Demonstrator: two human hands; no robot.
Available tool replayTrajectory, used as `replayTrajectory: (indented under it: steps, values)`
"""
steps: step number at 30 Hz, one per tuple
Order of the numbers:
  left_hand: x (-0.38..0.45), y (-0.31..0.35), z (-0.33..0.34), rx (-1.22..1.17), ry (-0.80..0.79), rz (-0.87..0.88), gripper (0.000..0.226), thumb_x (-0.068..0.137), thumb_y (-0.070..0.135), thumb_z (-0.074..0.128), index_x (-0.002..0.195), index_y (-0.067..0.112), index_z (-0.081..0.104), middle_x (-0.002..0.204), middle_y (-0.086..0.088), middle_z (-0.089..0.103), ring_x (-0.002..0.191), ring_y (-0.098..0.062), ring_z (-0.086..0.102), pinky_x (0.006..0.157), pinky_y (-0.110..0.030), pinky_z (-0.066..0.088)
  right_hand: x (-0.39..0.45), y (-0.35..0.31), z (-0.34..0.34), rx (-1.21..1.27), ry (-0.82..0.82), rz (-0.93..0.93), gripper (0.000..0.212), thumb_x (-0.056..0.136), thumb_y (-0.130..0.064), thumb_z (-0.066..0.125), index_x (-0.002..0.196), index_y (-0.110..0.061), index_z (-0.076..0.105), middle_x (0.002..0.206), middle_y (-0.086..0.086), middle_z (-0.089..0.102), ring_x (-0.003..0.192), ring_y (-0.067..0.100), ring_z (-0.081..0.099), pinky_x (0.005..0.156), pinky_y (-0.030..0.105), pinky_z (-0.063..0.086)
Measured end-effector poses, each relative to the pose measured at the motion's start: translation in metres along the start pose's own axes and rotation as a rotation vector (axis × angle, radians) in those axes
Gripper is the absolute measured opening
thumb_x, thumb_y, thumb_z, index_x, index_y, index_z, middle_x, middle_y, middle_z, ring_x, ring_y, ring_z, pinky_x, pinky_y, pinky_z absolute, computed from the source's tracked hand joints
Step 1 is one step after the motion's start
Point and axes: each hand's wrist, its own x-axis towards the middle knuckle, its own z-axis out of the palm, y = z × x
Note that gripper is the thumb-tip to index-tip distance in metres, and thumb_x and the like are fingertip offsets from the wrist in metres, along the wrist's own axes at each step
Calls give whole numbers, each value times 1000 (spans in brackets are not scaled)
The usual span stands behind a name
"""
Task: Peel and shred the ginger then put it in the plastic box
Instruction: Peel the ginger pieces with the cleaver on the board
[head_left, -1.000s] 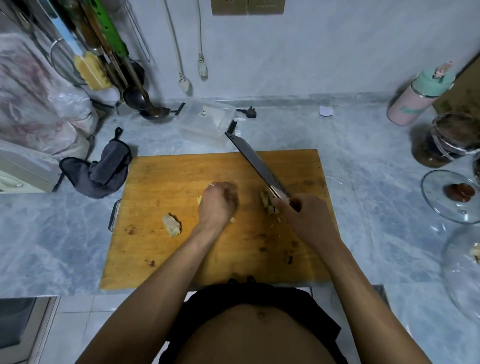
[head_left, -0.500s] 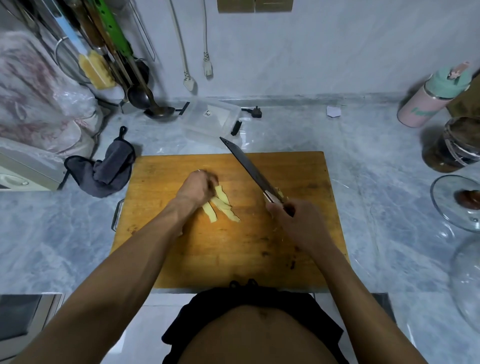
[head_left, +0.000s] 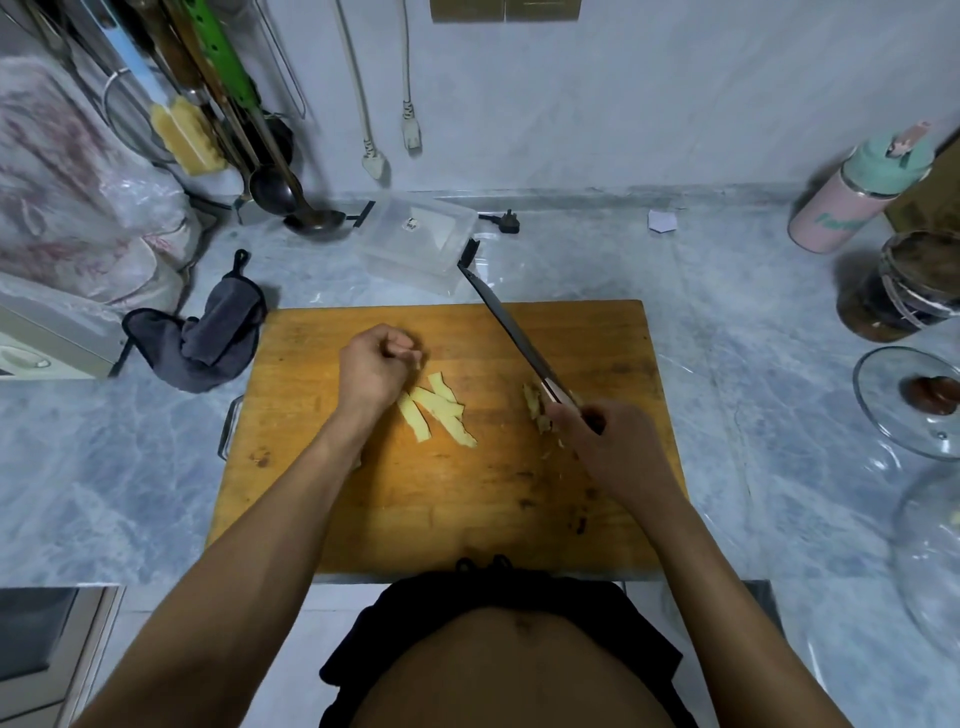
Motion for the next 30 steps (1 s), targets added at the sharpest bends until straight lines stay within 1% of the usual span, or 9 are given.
replayTrajectory:
  steps: [4, 10, 14, 17, 20, 22, 26, 28, 30]
  values:
    - [-23, 11, 29, -86, -132, -104, 24, 89, -7, 62, 78, 14, 68, 75, 1, 71, 70, -12, 67, 65, -24, 57, -3, 2, -5, 44, 12, 41, 54, 91, -55, 60, 69, -5, 65, 64, 15, 64, 51, 17, 51, 52, 30, 38]
    - [-36, 21, 75, -191, -441, -184, 33, 89, -17, 52, 84, 12, 68, 85, -10, 73, 64, -15, 69, 56, -25, 57, -9, 14, -11, 52, 73, 59, 68, 88, -62, 57, 73, 4, 61, 67, 22, 61, 58, 40, 57, 54, 34, 39]
    - [-41, 13, 77, -119, -357, -114, 38, 86, -16, 50, 77, 15, 69, 71, -6, 69, 50, -6, 58, 46, -18, 47, -14, 16, -14, 68, 60, 84, 67, 87, -62, 57, 68, 2, 58, 65, 21, 61, 50, 29, 54, 53, 35, 40]
    - [-46, 9, 67, -123, -271, -60, 30, 86, -6, 61, 73, 19, 71, 69, 6, 69, 52, 4, 55, 52, -14, 44, -17, 17, -13, 59, 68, 67, 65, 90, -59, 58, 68, 3, 58, 66, 22, 61, 57, 40, 58, 52, 42, 45]
    - [-55, -5, 48, -22, -133, 57, 21, 87, 0, 62, 81, 17, 73, 77, 9, 68, 65, 5, 58, 62, -8, 42, -17, 14, -9, 51, 51, 39, 58, 93, -54, 57, 57, -9, 52, 53, 12, 53, 49, 29, 50, 51, 37, 40]
    - [-58, -19, 35, 211, -66, 204, 22, 84, 4, 64, 99, 16, 74, 100, -2, 69, 89, -8, 61, 79, -17, 46, -15, 12, -4, 30, 27, 6, 56, 93, -55, 55, 56, -13, 50, 52, 6, 51, 48, 21, 49, 52, 29, 35]
    - [-54, -36, 32, 790, -463, 515, 67, 78, 14, 64, 142, 29, 50, 156, -11, 31, 145, -33, 24, 114, -50, 32, -10, 8, 8, 29, -37, -56, 60, 95, -56, 51, 62, -6, 57, 62, 20, 61, 48, 20, 52, 51, 28, 38]
    - [-51, -41, 28, 884, -590, 600, 62, 86, 17, 57, 144, 33, 46, 160, -8, 25, 148, -33, 17, 116, -54, 27, -10, 6, 12, 14, -76, -88, 60, 97, -53, 51, 61, -6, 57, 58, 17, 60, 46, 13, 49, 48, 22, 35]
    - [-45, -48, 18, 832, -583, 756, 47, 90, 15, 54, 134, 30, 59, 152, -9, 41, 142, -34, 33, 110, -53, 37, -10, 1, 13, 1, -95, -123, 61, 97, -51, 51, 60, -3, 57, 56, 17, 59, 45, 13, 48, 45, 18, 33]
